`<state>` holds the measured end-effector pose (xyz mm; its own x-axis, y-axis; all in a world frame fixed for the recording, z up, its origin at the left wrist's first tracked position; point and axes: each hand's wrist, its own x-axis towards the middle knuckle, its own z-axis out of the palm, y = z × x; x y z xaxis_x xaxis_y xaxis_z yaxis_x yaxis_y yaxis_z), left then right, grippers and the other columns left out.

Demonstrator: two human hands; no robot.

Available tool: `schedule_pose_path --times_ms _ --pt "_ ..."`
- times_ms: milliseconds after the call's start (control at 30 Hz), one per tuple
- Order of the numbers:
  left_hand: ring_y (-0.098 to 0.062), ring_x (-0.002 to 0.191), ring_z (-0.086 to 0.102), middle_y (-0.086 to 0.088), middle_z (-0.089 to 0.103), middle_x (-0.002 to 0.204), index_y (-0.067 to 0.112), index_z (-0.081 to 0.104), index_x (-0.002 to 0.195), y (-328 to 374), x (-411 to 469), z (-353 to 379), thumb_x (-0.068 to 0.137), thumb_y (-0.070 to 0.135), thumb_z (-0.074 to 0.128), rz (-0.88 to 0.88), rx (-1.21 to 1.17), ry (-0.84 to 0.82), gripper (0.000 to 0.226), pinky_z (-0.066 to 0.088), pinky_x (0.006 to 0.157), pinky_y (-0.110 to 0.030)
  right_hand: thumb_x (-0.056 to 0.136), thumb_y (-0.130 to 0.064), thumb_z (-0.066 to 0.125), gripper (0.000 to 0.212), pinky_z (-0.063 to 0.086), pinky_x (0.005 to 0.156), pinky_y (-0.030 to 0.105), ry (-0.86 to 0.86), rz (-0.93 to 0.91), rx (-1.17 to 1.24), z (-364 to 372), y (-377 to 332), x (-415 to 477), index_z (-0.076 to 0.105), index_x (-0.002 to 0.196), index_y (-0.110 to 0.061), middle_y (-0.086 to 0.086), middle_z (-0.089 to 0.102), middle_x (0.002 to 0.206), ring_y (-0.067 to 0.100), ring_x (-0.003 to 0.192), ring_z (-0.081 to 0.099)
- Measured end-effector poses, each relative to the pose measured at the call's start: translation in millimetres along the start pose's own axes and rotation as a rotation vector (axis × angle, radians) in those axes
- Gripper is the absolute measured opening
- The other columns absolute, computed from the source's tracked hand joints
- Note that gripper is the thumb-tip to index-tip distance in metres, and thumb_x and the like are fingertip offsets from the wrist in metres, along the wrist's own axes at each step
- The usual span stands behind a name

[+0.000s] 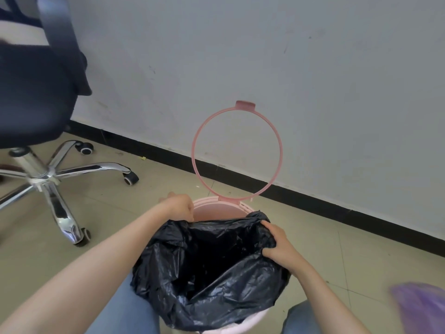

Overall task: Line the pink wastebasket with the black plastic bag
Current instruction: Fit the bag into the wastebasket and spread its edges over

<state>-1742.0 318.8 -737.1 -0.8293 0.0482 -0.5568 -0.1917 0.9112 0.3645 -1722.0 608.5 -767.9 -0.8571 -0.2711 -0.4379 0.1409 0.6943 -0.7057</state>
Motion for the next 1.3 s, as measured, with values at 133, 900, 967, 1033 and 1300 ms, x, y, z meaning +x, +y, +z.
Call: schedule_pose_path --times_ms 133,900,967,1033,1300 --pt "-0.024 0.083 0.052 -0.004 0.054 0.077 0.022 0.053 0.061 6 -5 4 0.085 0.042 0.054 0.079 -0.083 0.122 0.031 0.041 0.072 -0.034 0.092 -0.027 0.048 0.043 0.019 0.112 0.040 0.217 -0.026 -0.190 4 -19 10 0.041 0.134 -0.022 0.011 0.016 0.154 0.026 0.141 0.015" --pt "-0.029 0.087 0.059 -0.008 0.066 0.093 0.014 0.064 0.091 -19 46 14 0.088 0.034 0.054 -0.141 -0.123 0.528 0.022 0.039 0.064 -0.031 0.083 -0.004 0.047 0.059 0.043 0.073 0.032 0.149 0.090 -0.311 17 -25 40 0.029 0.136 -0.021 0.012 0.061 0.117 0.031 0.101 0.058" --pt "-0.025 0.084 0.056 -0.006 0.066 0.094 0.014 0.066 0.086 -26 51 16 0.084 0.034 0.061 -0.174 -0.226 0.458 0.021 0.041 0.067 -0.031 0.083 -0.007 0.049 0.052 0.044 0.075 0.033 0.144 0.127 -0.301 16 -24 43 0.034 0.131 -0.017 0.013 0.061 0.116 0.032 0.102 0.058" --pt "-0.026 0.086 0.057 -0.011 0.068 0.102 0.010 0.067 0.085 -34 54 20 0.084 0.027 0.062 -0.192 -0.308 0.409 0.017 0.044 0.072 -0.033 0.081 -0.009 0.052 0.044 0.047 0.081 0.036 0.141 0.163 -0.285 16 -23 47 0.040 0.124 -0.013 0.014 0.061 0.114 0.032 0.102 0.057" --pt "-0.030 0.138 0.024 -0.012 0.032 0.149 0.017 0.040 0.135 -21 -12 31 0.092 0.036 0.044 -0.045 -0.135 0.599 0.047 0.025 0.110 -0.046 0.079 -0.017 0.057 0.028 0.040 0.067 0.032 0.206 0.258 -0.193 18 -21 55 0.037 0.097 -0.012 0.010 0.055 0.094 0.031 0.090 0.057"
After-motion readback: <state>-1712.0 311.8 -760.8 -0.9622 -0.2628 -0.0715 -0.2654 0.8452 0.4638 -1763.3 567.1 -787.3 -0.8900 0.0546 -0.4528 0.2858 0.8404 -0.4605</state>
